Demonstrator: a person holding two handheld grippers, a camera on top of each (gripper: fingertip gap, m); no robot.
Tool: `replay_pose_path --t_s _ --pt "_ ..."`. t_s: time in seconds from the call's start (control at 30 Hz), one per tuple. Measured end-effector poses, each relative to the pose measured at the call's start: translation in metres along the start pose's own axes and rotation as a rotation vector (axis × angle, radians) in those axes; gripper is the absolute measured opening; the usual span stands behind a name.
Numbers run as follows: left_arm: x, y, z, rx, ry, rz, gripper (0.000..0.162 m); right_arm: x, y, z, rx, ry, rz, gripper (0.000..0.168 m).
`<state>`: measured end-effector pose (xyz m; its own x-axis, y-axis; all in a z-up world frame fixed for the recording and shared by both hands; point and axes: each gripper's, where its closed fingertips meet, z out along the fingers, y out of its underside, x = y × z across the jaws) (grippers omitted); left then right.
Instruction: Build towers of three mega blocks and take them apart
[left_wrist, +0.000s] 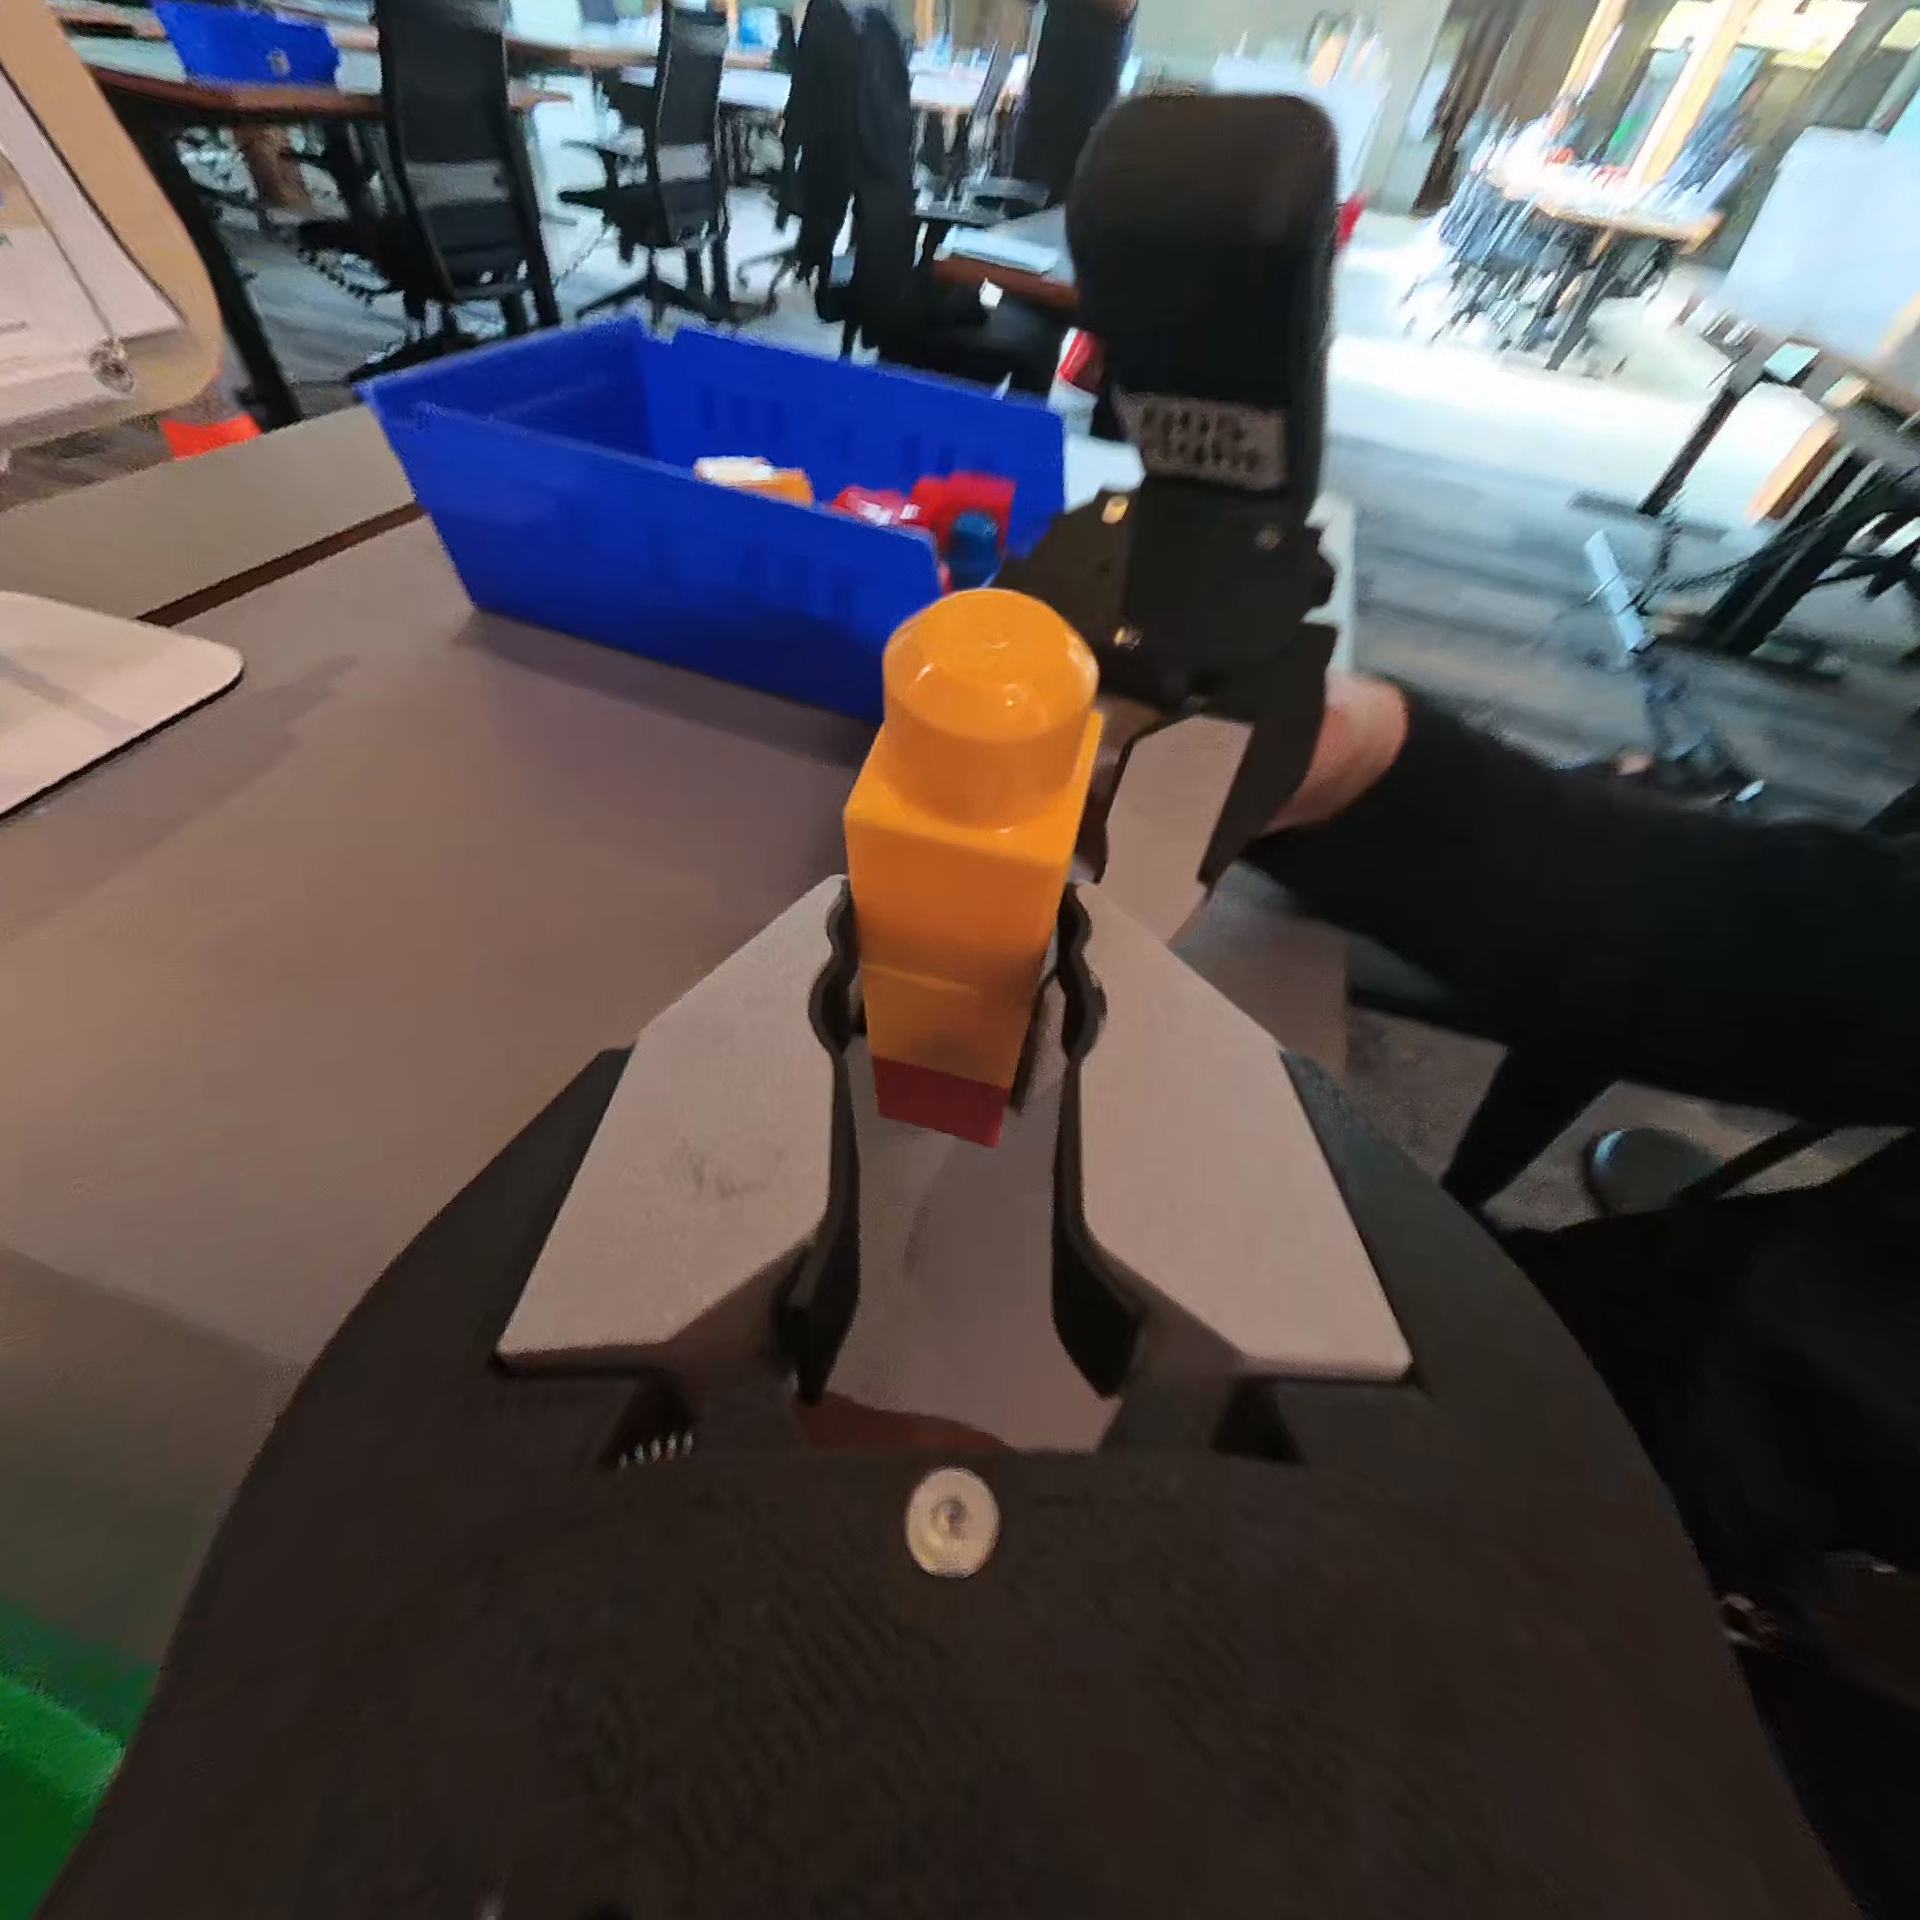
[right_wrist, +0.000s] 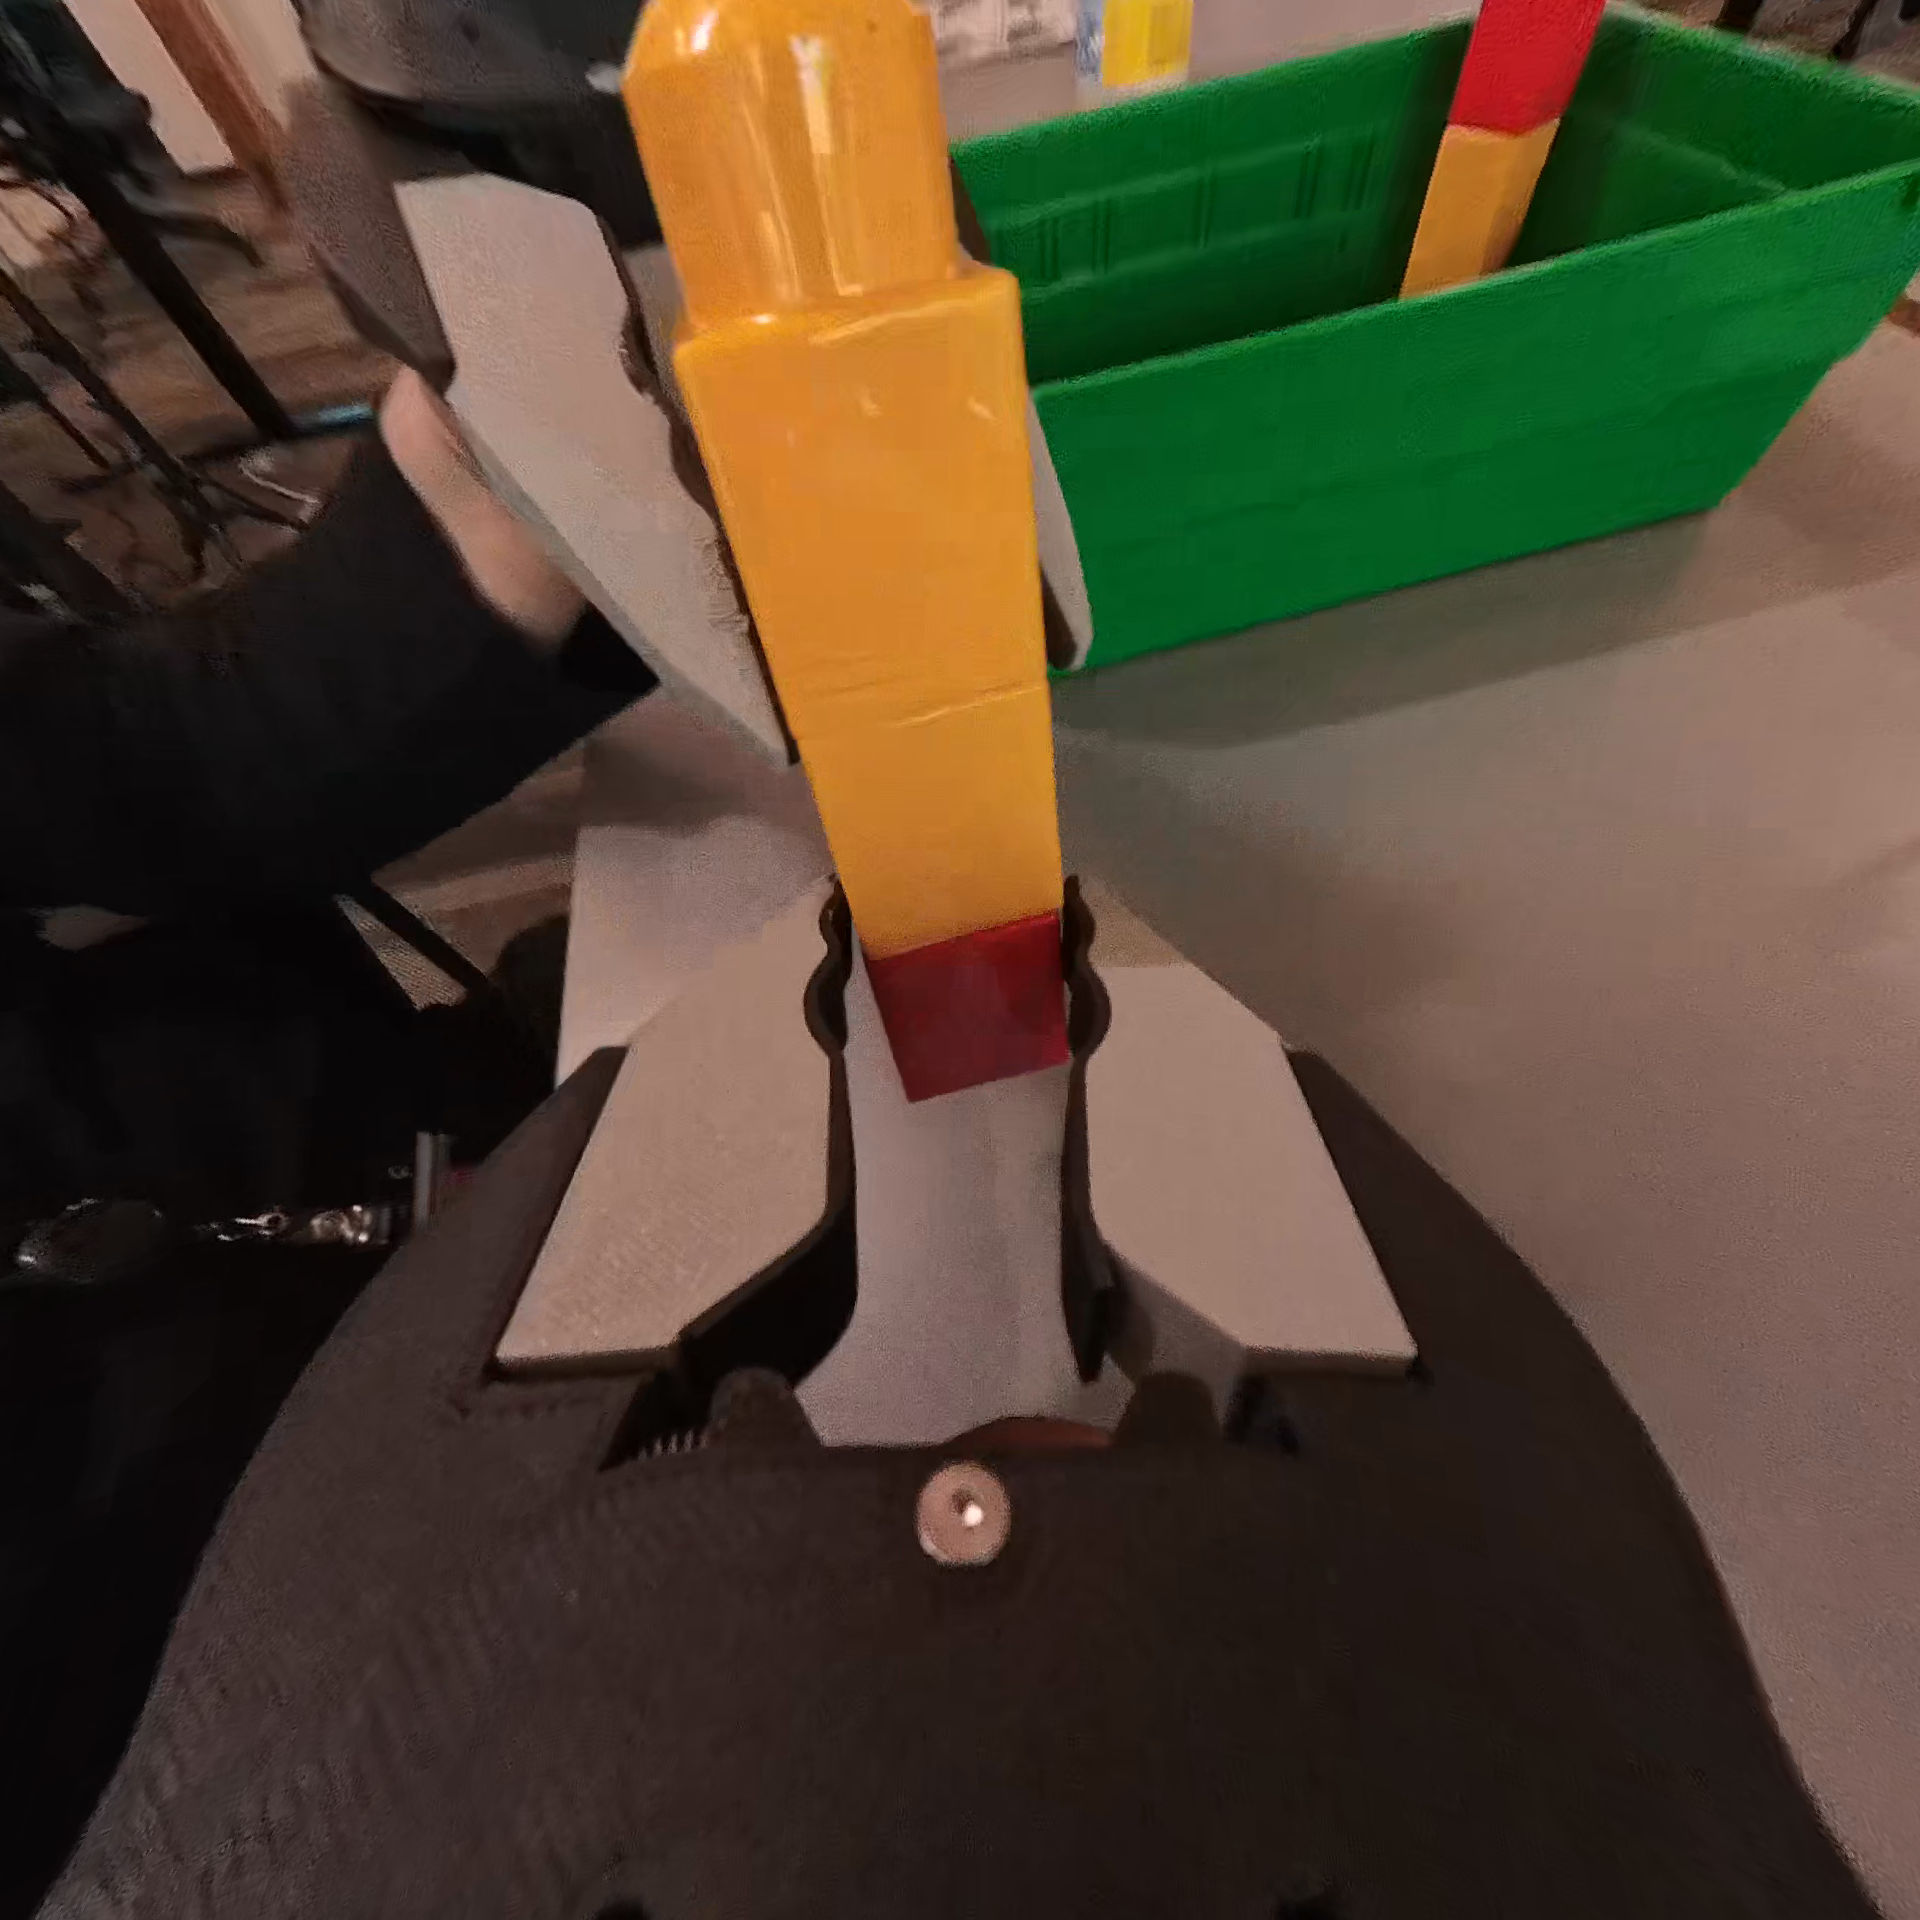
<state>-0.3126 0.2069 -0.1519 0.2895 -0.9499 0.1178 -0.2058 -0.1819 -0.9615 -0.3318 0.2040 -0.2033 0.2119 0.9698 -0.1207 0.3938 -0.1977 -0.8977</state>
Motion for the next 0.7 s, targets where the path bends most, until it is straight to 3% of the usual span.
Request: replay_pose_path --t_s 0.17,0.37,0.7 --pt "-0.017 0.033 0.010 -0.132 -0.073 0.032 0.036 0.020 0.016 -0.008 -0.086 0.104 -0.035 0.045" --pt "-0.014 0.046 0.021 -0.153 -0.030 0.048 0.036 0.006 -0.028 -0.029 0.179 0.009 -0.014 0.051" --pt "-0.001 0.052 0.032 -0.122 0.043 0.081 0.037 0.002 -0.017 -0.013 0.157 -0.056 0.008 0.036"
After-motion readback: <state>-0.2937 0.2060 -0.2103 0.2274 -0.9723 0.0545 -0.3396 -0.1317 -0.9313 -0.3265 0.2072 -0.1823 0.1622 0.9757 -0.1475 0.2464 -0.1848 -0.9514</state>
